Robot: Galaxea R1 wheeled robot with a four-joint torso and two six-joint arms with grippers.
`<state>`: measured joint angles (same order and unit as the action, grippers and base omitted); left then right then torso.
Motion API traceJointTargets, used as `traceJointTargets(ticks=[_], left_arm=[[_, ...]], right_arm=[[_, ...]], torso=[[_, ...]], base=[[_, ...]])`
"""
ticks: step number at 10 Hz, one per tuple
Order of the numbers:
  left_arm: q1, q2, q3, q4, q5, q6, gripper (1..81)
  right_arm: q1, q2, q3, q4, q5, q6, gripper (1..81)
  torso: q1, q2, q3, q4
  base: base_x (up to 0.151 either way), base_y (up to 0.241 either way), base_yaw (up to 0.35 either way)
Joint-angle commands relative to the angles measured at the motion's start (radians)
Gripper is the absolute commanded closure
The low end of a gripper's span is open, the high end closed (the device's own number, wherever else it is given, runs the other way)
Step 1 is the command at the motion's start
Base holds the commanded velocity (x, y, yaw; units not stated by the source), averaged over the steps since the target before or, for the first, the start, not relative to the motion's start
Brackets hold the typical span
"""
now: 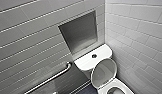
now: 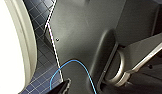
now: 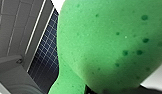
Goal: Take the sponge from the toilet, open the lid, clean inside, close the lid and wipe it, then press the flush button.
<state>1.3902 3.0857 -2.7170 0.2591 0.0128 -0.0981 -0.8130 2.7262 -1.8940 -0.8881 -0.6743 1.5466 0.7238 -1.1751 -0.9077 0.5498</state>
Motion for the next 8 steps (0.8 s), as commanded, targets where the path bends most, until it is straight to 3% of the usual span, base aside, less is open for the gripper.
traceJointTargets(ticks=[1, 4, 5, 8], left_arm=[[-0.006, -0.024, -0.007, 0.002, 0.073, 0.008, 1.0], [-0.003, -0.021, -0.007, 0.005, 0.073, 0.008, 1.0], [-0.003, -0.021, -0.007, 0.005, 0.073, 0.008, 1.0], [-0.003, -0.016, -0.006, 0.005, 0.073, 0.008, 1.0]], right_arm=[[0.028, -0.015, -0.065, -0.023, 0.021, 0.029, 81.1], [-0.053, -0.073, -0.1, -0.025, 0.11, 0.017, 81.1], [-0.067, -0.121, -0.079, -0.02, 0.149, 0.017, 81.1], [-0.076, -0.266, 0.076, -0.029, 0.156, 0.026, 81.1]], torso=[[0.0, 0.0, 0.0, 0.0], [0.0, 0.0, 0.0, 0.0], [0.0, 0.0, 0.0, 0.0], [0.0, 0.0, 0.0, 0.0]], base=[[0.0, 0.0, 0.0], [0.0, 0.0, 0.0], [0.0, 0.0, 0.0], [0.0, 0.0, 0.0]])
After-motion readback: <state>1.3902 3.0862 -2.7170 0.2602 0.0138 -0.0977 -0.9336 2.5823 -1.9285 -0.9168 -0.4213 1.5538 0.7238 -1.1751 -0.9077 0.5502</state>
